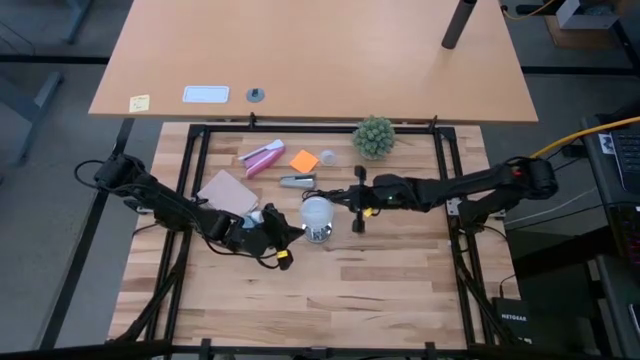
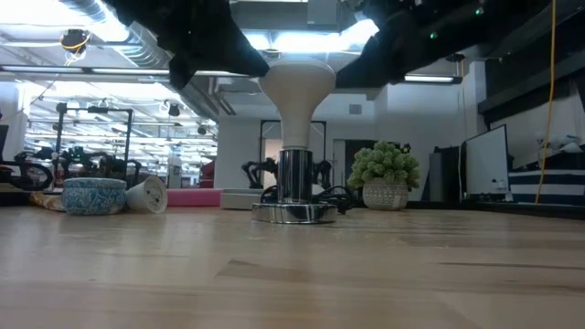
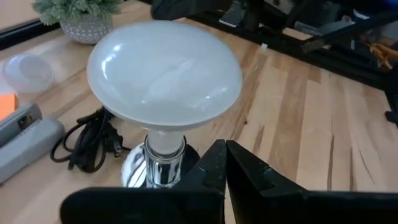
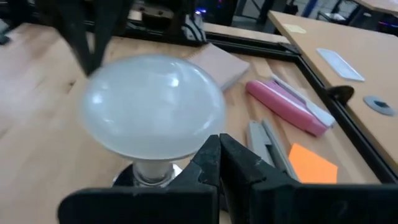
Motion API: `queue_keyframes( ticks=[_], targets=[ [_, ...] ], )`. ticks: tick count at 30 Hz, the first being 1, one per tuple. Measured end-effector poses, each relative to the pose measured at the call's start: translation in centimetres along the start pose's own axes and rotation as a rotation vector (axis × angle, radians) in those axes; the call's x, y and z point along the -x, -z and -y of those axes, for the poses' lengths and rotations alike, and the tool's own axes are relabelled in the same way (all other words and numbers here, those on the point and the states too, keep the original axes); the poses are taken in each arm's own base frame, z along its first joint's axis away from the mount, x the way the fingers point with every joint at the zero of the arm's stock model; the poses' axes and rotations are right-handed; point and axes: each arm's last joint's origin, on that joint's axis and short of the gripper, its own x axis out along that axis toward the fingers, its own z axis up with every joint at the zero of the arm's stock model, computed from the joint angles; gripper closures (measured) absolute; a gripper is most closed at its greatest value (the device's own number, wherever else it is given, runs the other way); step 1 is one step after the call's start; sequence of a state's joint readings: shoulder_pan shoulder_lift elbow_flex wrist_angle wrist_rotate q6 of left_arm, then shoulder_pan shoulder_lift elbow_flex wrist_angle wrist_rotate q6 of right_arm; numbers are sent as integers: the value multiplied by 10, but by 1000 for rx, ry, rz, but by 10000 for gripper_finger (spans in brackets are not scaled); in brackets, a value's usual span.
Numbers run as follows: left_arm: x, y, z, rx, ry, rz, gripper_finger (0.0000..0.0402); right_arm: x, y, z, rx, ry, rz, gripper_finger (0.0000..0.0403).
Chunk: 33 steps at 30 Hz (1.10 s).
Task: Screw lightbulb
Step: Insert the lightbulb on the lamp
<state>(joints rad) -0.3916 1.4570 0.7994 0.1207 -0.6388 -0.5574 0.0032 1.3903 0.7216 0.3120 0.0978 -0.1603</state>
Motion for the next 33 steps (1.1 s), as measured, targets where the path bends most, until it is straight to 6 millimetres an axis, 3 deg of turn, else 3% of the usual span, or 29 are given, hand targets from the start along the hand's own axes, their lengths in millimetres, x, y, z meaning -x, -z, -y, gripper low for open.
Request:
queue_keyframes(
  ticks=[10, 33],
  targets=[
    [-2, -4, -2, -34, -2, 20, 401, 0, 1, 0, -3, 31, -6, 394],
    [-2, -6, -2, -52, -42, 61, 401, 0, 5, -4, -21, -75, -43, 394]
  ],
)
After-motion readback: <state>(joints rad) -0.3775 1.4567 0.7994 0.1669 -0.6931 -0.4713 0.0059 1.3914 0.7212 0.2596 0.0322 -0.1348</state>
